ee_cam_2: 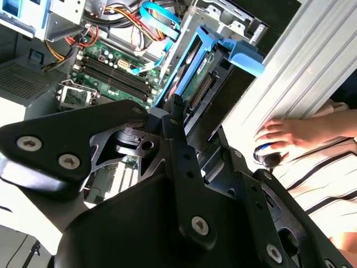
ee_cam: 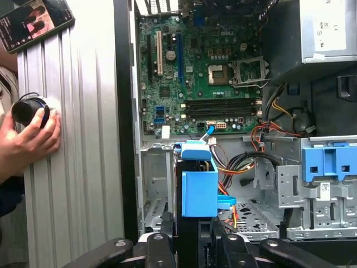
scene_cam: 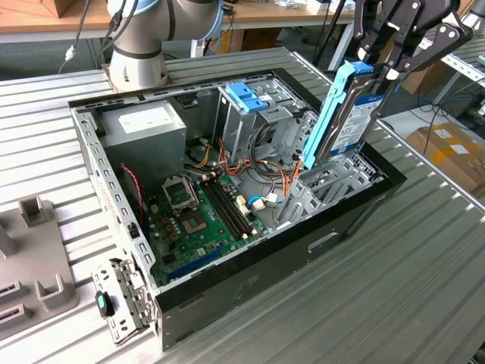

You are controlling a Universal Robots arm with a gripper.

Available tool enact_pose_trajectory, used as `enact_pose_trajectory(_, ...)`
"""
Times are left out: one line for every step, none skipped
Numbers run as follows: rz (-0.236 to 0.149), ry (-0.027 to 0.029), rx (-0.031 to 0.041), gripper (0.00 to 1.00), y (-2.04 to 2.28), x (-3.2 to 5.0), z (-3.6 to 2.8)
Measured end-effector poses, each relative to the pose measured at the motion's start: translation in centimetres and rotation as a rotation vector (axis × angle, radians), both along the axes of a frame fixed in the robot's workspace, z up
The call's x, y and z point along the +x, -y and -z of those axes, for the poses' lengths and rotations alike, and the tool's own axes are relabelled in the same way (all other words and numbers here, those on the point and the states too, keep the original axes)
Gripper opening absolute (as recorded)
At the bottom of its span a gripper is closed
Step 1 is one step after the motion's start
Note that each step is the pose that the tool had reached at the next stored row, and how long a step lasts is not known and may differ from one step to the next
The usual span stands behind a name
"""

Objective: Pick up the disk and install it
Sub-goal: 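Pick up the disk, then insert the disk into the insertion slot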

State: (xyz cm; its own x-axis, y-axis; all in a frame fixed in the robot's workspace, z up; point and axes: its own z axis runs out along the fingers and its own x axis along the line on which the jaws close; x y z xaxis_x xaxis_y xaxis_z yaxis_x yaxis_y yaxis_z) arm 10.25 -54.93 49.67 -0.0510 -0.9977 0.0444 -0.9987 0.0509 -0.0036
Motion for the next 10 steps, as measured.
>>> enact_pose_trajectory(0.000,0.0000,-0.0001,0.35,0.05,0.00,0.00)
enact_pose_trajectory(0.000,0.0000,0.0000,0.35,0.06,0.00,0.00)
enact_pose_trajectory(0.000,0.0000,0.0000,0.35,0.06,0.00,0.00)
enact_pose_trajectory(0.000,0.0000,0.0001,0.35,0.07,0.00,0.00)
enact_pose_trajectory(0.000,0.0000,0.0001,0.35,0.08,0.00,0.00)
enact_pose_trajectory(0.000,0.0000,0.0001,0.35,0.08,0.00,0.01)
enact_pose_trajectory(0.000,0.0000,0.0001,0.35,0.07,0.00,0.05)
enact_pose_trajectory(0.000,0.0000,0.0001,0.35,0.08,0.00,0.17)
enact_pose_trajectory(0.000,0.0001,0.0001,0.35,0.08,0.00,0.34)
enact_pose_trajectory(0.000,0.0001,0.0000,0.35,0.08,0.00,0.54)
